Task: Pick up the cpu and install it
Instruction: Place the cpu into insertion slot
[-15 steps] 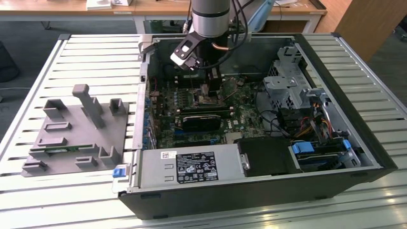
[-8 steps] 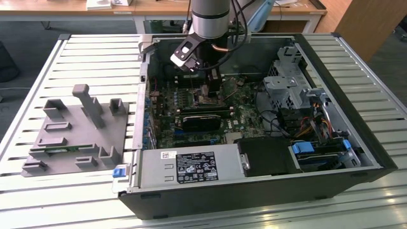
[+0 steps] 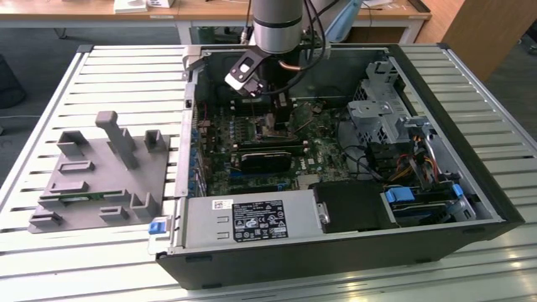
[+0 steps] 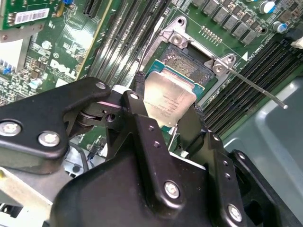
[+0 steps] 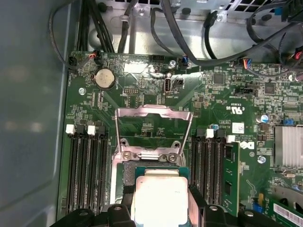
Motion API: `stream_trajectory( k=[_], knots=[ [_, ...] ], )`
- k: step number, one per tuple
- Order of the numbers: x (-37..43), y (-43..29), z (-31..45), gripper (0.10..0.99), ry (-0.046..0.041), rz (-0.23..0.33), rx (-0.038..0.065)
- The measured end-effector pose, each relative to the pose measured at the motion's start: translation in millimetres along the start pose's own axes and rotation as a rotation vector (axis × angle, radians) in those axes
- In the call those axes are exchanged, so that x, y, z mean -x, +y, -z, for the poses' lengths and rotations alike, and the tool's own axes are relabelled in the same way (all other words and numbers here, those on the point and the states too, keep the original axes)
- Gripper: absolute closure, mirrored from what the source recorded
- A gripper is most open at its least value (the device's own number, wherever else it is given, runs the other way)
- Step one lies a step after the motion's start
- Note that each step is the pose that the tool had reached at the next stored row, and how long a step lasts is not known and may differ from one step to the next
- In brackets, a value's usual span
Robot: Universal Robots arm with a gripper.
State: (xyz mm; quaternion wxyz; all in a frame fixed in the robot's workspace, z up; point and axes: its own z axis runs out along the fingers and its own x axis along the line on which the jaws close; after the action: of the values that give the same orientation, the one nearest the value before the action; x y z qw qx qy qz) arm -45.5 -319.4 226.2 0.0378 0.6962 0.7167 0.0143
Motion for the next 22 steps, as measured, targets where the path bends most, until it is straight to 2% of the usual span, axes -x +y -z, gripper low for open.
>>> stream_trajectory(
  k=[6, 12, 22],
  knots=[
    [-4.4, -0.6, -6.8, 0.557, -0.0001, -0.003, 0.0],
    [-6.5, -6.5, -11.6, 0.557, -0.0003, -0.005, 0.0],
    [-10.0, -7.2, -21.6, 0.557, -0.0014, -0.02, -0.001]
  ],
)
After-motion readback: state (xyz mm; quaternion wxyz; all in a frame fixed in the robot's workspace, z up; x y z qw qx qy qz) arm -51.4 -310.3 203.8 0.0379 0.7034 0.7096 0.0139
